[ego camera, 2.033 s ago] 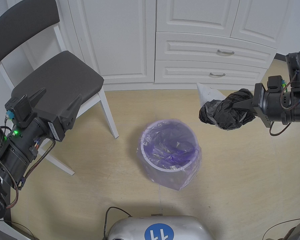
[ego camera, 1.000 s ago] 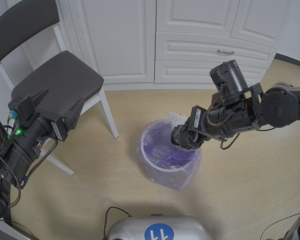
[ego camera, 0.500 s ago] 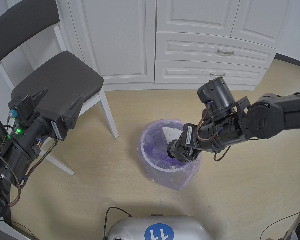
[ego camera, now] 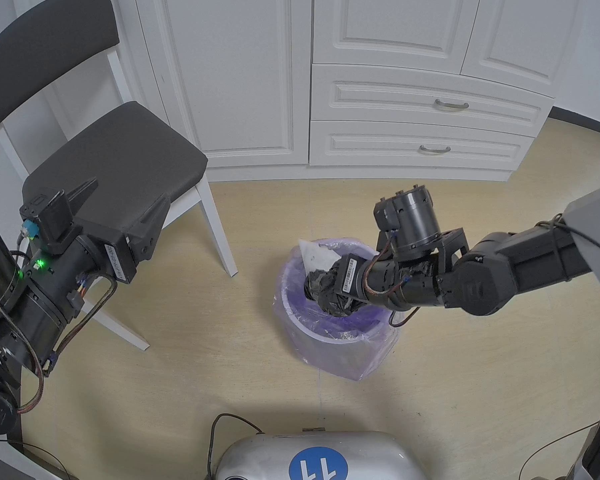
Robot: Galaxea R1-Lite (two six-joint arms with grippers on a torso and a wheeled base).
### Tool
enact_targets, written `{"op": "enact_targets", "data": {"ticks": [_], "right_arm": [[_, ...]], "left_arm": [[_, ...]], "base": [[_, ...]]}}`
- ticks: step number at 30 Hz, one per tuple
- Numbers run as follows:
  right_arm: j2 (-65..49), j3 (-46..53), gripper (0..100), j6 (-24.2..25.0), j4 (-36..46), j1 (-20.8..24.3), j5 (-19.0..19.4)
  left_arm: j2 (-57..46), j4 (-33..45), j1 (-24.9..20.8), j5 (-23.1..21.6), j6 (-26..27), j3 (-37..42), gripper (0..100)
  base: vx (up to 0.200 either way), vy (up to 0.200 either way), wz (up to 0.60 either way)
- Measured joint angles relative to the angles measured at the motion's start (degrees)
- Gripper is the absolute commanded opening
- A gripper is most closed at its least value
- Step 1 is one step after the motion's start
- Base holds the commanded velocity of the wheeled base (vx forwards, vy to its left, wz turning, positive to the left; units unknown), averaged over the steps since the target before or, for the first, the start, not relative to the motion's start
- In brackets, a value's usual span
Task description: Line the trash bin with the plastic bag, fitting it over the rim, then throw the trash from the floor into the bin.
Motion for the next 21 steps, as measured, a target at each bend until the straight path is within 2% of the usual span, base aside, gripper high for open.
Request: {"op": "enact_targets", "data": {"ticks": [8, 18, 21], "right_arm": [[6.45, -0.13, 0, 0.2, -3.36, -2.16, 0.41], [12.85, -0.22, 0, 0.85, -15.58, -4.79, 0.66], [14.53, 0.09, 0, 0.79, -16.31, -4.99, 0.69]], "left_arm": [[0.56, -0.11, 0.0, -0.13, -0.01, 0.2, 100], [1.61, -0.34, 0.0, -0.13, 0.05, 0.44, 100], [2.02, -0.48, -0.06, -0.11, 0.07, 0.56, 100]], "base": [[0.0, 0.0, 0.0], [0.0, 0.0, 0.0], [0.0, 0.0, 0.0]]}}
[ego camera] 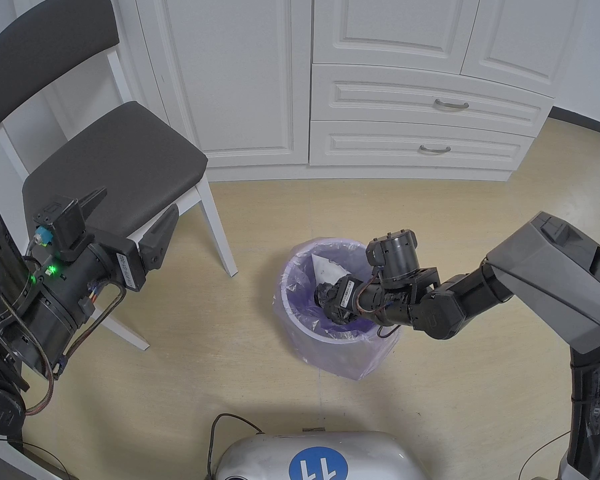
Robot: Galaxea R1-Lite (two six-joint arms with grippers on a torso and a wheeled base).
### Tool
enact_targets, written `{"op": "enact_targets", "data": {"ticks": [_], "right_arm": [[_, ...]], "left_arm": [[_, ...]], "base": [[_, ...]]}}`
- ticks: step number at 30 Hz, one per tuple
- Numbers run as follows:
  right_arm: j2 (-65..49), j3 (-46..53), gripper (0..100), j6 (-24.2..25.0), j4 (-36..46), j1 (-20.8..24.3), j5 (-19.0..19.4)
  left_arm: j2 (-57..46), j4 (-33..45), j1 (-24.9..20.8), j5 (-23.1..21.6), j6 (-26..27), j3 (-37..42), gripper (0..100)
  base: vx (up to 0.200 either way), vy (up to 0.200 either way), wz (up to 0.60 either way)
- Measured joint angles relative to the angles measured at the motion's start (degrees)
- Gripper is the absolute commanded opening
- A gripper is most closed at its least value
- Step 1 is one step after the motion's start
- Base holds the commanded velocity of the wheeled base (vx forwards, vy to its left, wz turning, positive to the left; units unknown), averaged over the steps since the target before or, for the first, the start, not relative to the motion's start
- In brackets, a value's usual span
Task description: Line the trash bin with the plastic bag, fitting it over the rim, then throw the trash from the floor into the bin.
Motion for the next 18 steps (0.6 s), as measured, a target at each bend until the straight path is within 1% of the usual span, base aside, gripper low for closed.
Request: {"op": "enact_targets", "data": {"ticks": [5, 7, 11, 13, 18], "right_arm": [[1.48, 0.0, 0, -0.49, 3.28, 0.07, 0.1], [1.48, -0.44, 0, -0.54, 5.85, 0.05, 0.16], [0.95, -1.49, 0, -0.6, 11.04, -0.11, 1.63], [0.84, -2.1, 0, -0.6, 11.82, -0.04, 2.34], [2.28, -4.47, 0, 0.26, 11.96, 0.07, 2.43]], "left_arm": [[0.49, -0.07, 0.0, 0.06, 0.02, 0.1, 100], [0.62, -0.09, 0.0, 0.06, 0.0, 0.11, 100], [0.73, -0.09, 0.0, 0.06, 0.0, 0.11, 100], [0.79, -0.09, 0.0, 0.04, 0.02, 0.11, 100], [0.88, -0.07, -0.02, 0.04, 0.0, 0.11, 100]], "base": [[0.0, 0.0, 0.0], [0.0, 0.0, 0.0], [0.0, 0.0, 0.0], [0.0, 0.0, 0.0], [0.0, 0.0, 0.0]]}}
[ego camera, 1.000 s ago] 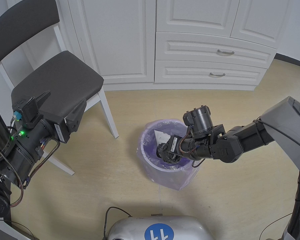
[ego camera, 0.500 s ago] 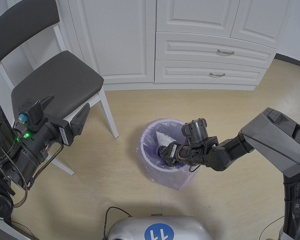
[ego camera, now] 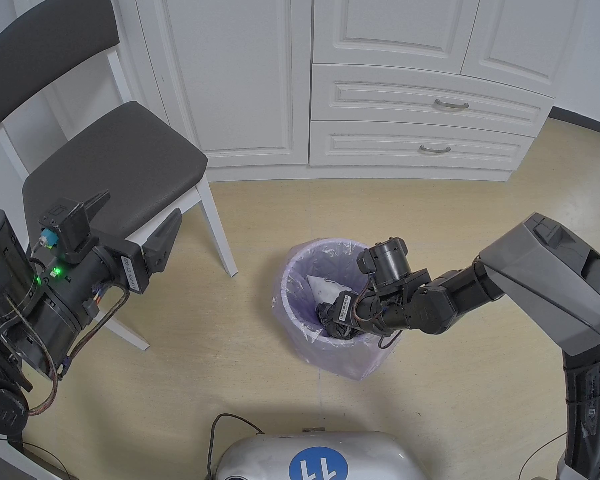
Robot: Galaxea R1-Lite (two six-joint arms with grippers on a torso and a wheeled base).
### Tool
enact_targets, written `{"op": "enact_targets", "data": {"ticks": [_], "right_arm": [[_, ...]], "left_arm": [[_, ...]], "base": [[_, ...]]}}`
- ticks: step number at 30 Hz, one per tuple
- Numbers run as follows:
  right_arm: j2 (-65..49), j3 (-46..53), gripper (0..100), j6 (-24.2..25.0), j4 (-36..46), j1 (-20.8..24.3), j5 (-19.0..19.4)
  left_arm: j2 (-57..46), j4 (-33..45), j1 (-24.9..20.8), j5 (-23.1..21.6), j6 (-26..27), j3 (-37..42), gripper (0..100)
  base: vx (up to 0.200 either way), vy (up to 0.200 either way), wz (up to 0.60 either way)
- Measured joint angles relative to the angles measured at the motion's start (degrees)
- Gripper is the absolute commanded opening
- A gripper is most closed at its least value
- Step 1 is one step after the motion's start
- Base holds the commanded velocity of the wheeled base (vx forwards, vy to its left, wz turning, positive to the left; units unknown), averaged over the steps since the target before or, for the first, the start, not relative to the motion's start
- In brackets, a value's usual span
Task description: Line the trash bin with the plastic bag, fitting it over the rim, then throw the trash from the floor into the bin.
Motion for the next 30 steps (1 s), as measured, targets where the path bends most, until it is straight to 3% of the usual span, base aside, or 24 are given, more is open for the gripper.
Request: {"op": "enact_targets", "data": {"ticks": [8, 14, 18, 24, 30], "right_arm": [[4.19, -6.53, 0, 5.91, 0.24, 0.04, -0.93], [7.14, -12.2, 0, 10.81, -0.13, 0.06, -6.22], [8.35, -14.58, 0, 13.52, -0.85, 0.06, -7.36], [8.5, -15.43, 0, 13.82, -0.13, 0.04, -7.44], [7.08, -17.97, 0, 14.73, 7.5, 0.94, -7.47]], "left_arm": [[0.94, -0.04, -0.06, 0.07, 0.0, -0.01, 100], [1.88, -0.09, -0.09, 0.11, -0.02, -0.11, 100], [2.26, -0.11, -0.13, 0.13, -0.05, -0.17, 100], [2.47, -0.11, -0.11, 0.13, -0.07, -0.2, 100], [2.5, -0.11, -0.09, 0.11, -0.09, -0.2, 100]], "base": [[0.0, 0.0, 0.0], [0.0, 0.0, 0.0], [0.0, 0.0, 0.0], [0.0, 0.0, 0.0], [0.0, 0.0, 0.0]]}}
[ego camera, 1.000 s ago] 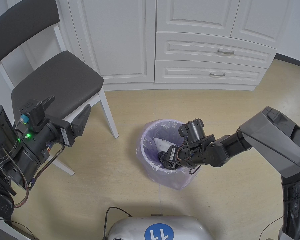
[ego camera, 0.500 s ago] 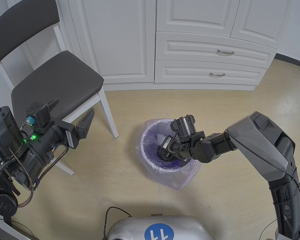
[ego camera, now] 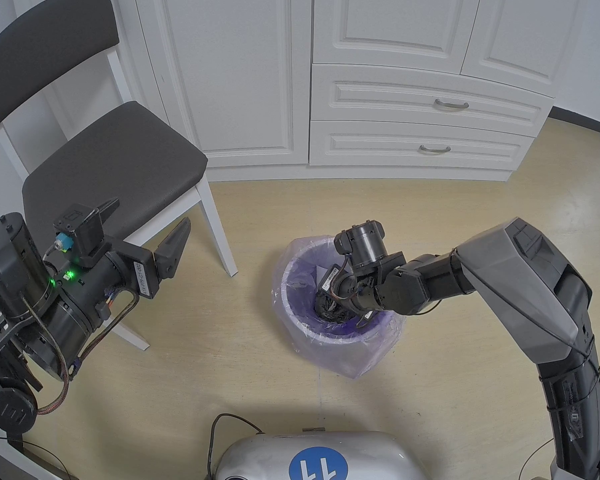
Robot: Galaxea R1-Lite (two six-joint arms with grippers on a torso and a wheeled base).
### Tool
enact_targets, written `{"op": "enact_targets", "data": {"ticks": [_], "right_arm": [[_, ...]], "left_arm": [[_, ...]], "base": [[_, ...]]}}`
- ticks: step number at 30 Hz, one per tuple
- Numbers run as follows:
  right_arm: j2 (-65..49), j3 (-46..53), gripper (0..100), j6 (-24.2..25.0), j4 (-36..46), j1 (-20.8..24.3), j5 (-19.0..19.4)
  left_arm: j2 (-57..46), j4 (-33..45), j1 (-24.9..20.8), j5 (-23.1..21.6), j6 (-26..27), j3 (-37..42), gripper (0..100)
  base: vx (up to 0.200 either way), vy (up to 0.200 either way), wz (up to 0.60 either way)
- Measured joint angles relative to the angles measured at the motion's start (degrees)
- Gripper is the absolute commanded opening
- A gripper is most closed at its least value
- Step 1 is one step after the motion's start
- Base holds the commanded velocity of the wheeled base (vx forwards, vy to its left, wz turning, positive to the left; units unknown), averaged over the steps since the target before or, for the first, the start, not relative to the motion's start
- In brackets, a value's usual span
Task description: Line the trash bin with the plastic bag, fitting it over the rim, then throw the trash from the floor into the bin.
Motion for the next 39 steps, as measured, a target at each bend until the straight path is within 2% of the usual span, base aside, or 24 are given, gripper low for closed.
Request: {"op": "enact_targets", "data": {"ticks": [6, 13, 16, 22, 30, 39], "right_arm": [[-0.96, -6.5, 0, 4.57, 8.39, 0.8, -0.09], [0.24, -15.38, 0, 7.61, 21.39, 0.23, -0.11], [1.79, -17.18, 0, 8.13, 23.64, -0.02, -0.02], [4.78, -18.14, 0, 7.88, 23.6, 0.26, 0.22], [7.36, -18.27, 0, 8.02, 18.19, -0.35, -0.27], [8.19, -18.32, 0, 9.28, 14.01, -0.41, -5.63]], "left_arm": [[0.0, 0.0, 0.0, 0.09, 0.0, 0.0, 100], [0.01, 0.0, 0.0, 0.09, 0.0, -0.06, 100], [0.01, 0.0, 0.0, 0.11, 0.0, -0.06, 100], [0.01, 0.0, 0.0, 0.11, 0.01, 0.0, 100], [0.76, -0.04, -0.05, 0.09, 0.01, 0.0, 100], [1.63, -0.09, -0.09, 0.11, 0.01, -0.11, 100]], "base": [[0.0, 0.0, 0.0], [0.0, 0.0, 0.0], [0.0, 0.0, 0.0], [0.0, 0.0, 0.0], [0.0, 0.0, 0.0], [0.0, 0.0, 0.0]]}}
